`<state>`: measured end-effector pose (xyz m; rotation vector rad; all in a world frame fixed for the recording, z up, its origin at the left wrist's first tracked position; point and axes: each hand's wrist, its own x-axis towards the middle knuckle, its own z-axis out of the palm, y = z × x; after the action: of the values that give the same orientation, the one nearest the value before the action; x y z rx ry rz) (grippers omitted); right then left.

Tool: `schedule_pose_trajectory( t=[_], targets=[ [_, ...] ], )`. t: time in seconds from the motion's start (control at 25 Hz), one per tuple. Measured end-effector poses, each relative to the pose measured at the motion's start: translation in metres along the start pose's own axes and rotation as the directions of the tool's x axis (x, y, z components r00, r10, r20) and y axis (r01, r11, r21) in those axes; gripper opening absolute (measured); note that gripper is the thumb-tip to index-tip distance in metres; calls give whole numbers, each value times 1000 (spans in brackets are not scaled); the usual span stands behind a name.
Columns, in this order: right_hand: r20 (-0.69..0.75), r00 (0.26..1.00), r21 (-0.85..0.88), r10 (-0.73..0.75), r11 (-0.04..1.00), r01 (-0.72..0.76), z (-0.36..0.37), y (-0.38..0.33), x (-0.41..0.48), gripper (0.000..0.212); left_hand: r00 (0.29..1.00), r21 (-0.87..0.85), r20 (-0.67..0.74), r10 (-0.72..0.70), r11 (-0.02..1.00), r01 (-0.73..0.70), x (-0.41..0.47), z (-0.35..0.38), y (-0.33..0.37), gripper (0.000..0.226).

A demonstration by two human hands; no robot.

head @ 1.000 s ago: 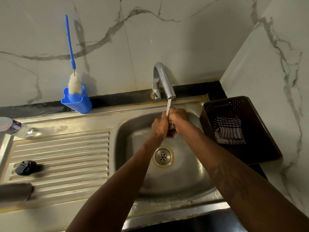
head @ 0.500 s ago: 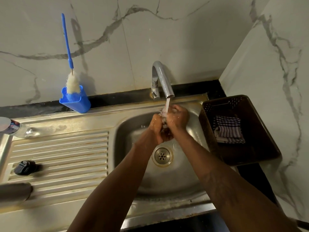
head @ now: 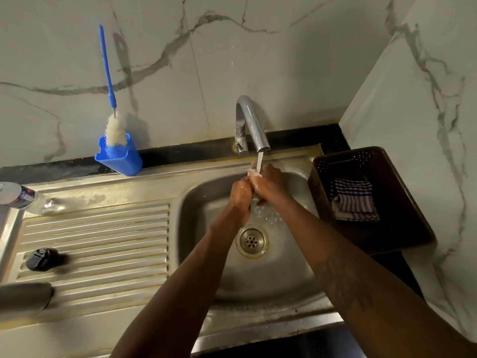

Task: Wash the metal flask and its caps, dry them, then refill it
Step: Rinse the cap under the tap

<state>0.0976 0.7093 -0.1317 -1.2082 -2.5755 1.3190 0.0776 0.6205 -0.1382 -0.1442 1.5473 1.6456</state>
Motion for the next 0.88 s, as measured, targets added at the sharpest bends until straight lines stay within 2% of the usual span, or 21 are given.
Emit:
schedule_pose_trajectory(
  t=[0.04, 0.08, 0.12, 0.16, 0.2, 0.24, 0.28, 0.32, 0.36, 0.44, 0.52, 0.56, 0.6, 0.64, 0.68, 0.72, 0.76, 0.8, 0.88],
  targets=[
    [92, 966, 189, 241, 948, -255, -6, -6, 9, 28, 998, 48, 45, 54, 997, -56, -3, -1, -1, 36],
    [198, 882, 436, 427, 767, -470, -14, -12, 16, 34, 993, 79, 83, 88, 992, -95, -4, -1, -3, 35],
    [243, 821, 619, 517, 568, -542, -15, -12, 23, 38, 988, 80, 100, 119, 989, -127, -6, 0, -3, 33],
    [243, 800, 719, 548, 452, -528, -12, -14, 23, 39, 989, 25, 86, 122, 992, -124, -8, 2, -2, 31],
    [170, 828, 760, 534, 464, -455, -6, -17, 16, 36, 994, -80, 57, 95, 993, -90, -7, 5, 1, 30],
    [23, 887, 729, 461, 599, -330, 4, -21, 5, 31, 999, -193, 37, 25, 981, -17, -4, 5, 6, 34],
    [-191, 934, 595, 302, 792, -135, 15, -20, -5, 28, 998, -286, 34, -57, 956, 64, 0, 6, 13, 38],
    [-387, 919, 360, 70, 930, 80, 23, -16, -13, 31, 993, -342, 46, -110, 932, 119, 8, 4, 19, 41],
    [-462, 876, 157, -139, 959, 235, 25, -11, -19, 37, 989, -380, 73, -130, 913, 148, 12, 0, 23, 41],
    [-410, 820, -83, -399, 912, 402, 20, -3, -14, 43, 982, -466, 105, -157, 864, 189, 13, -8, 23, 43],
    [-239, 835, -281, -495, 859, 429, 13, -3, -14, 37, 983, -515, 96, -159, 837, 186, 12, -12, 16, 43],
    [-165, 901, -263, -401, 899, 351, 11, -10, -16, 33, 984, -492, 92, -150, 853, 175, 13, -13, 14, 42],
    [-100, 980, -90, -172, 982, 163, 9, -18, -14, 32, 988, -439, 66, -141, 885, 155, 11, -14, 14, 41],
    [23, 995, 91, 97, 991, -99, 2, -27, -9, 35, 991, -369, 32, -129, 920, 131, 8, -13, 12, 39],
    [196, 935, 136, 296, 936, -325, -5, -35, -2, 41, 994, -311, 18, -110, 944, 110, 4, -12, 10, 38],
    [311, 879, 57, 361, 916, -397, -12, -38, 4, 48, 996, -284, 29, -83, 955, 88, 2, -11, 9, 38],
    [363, 858, 7, 364, 920, -393, -19, -39, 9, 50, 997, -295, 50, -60, 953, 73, -1, -8, 9, 38],
    [354, 874, 33, 331, 930, -366, -21, -38, 19, 45, 996, -346, 72, -54, 935, 75, -2, -5, 11, 39],
    [313, 917, 280, 248, 898, -339, -17, -36, 25, 31, 997, -467, 53, -61, 881, 79, 2, 3, 16, 39]
  ],
)
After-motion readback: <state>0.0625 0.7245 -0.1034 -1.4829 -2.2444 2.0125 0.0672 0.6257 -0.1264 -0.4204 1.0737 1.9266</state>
